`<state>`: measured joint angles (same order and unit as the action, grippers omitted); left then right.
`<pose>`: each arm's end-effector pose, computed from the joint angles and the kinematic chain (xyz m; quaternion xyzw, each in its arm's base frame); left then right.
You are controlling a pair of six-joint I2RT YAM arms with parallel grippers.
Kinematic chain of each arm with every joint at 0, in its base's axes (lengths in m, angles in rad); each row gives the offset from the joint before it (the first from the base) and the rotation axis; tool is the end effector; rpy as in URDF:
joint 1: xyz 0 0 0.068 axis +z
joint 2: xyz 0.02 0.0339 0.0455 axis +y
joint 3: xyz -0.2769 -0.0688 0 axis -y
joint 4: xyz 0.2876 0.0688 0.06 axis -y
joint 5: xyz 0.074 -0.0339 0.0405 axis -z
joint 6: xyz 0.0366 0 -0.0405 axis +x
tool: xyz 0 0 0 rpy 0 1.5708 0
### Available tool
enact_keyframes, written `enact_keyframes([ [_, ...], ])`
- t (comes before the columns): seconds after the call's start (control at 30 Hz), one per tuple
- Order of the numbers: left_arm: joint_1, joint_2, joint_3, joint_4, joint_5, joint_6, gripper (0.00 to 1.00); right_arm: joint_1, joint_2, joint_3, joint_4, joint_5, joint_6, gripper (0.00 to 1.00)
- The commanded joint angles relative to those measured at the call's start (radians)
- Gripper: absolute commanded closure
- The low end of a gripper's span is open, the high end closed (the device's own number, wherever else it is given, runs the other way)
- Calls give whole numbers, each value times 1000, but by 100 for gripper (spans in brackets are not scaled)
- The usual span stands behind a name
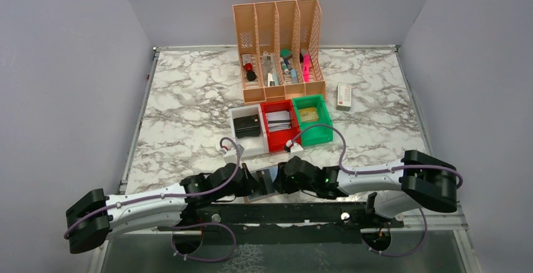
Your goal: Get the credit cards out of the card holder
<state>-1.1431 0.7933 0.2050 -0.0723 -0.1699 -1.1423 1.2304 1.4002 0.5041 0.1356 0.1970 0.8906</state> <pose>0.0825 -0.1660 0.1336 -0.0369 0.8950 -0.3668 0.2511 0.0999 0.2607 0.1235 -0.1164 0.9080 0.2981 0.2704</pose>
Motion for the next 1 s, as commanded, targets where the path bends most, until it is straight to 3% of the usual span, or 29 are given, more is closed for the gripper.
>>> enact_keyframes([
  [0.0, -5, -43, 24, -81, -48, 21, 100, 0, 4, -7, -106, 25, -8, 66],
  [0.3, -5, -88, 66, -191, -64, 45, 100, 0, -85, 40, -132, 7, -76, 64],
  [0.43, -5, -86, 70, -199, -66, 44, 100, 0, -99, 48, -44, -59, -105, 62],
  [0.83, -5, -72, 60, -158, -55, 40, 100, -29, 119, 132, 44, -103, -115, 57],
  [0.97, -5, -88, 35, -122, -56, 31, 89, -31, 165, 120, 65, -140, -94, 60],
])
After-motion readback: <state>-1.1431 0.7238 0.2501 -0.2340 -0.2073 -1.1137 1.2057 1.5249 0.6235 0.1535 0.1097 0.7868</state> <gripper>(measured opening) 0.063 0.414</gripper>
